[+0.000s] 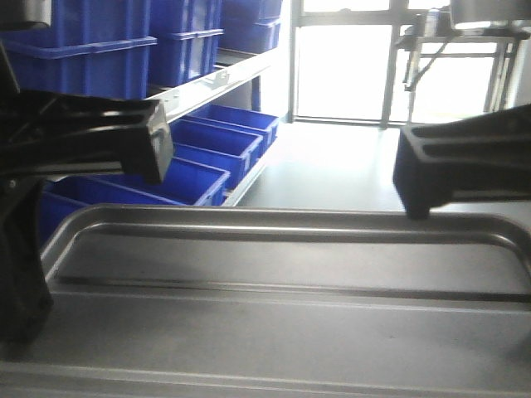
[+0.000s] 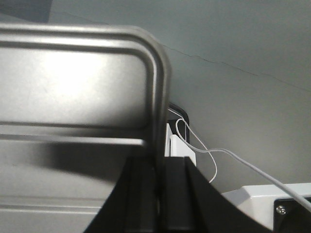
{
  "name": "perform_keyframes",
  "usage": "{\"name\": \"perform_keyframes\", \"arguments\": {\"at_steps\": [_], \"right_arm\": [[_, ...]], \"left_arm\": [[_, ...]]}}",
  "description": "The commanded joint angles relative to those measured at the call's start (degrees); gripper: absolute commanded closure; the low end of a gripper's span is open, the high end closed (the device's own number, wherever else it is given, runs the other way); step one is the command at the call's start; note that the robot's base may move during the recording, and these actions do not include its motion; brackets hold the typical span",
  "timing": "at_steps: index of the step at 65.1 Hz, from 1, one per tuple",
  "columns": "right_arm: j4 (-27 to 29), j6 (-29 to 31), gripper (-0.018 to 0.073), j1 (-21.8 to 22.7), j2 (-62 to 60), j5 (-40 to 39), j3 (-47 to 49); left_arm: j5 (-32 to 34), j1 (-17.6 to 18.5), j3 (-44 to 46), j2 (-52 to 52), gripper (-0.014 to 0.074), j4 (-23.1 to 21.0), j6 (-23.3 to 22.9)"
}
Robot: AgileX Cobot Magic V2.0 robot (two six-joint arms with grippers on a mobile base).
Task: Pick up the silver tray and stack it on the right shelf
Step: 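Hold the tray level in both grippers while the base turns away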
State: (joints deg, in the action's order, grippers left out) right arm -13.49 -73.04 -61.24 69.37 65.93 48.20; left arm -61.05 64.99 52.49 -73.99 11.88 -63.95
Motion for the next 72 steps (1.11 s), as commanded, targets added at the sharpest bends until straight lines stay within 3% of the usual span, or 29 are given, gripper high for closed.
{"name": "perform_keyframes", "arguments": {"at_steps": [1, 72], "right_arm": [[-1.56, 0.32, 0.0501, -0.1, -1.35, 8.77, 1.41], [-1.56, 0.32, 0.0501, -0.1, -1.35, 8.71, 1.41]], "left_arm": [[-1.83, 0.31, 1.55, 1.46, 0.0695, 2.69, -0.84], [-1.83, 0.31, 1.55, 1.46, 0.0695, 2.69, -0.84]]}}
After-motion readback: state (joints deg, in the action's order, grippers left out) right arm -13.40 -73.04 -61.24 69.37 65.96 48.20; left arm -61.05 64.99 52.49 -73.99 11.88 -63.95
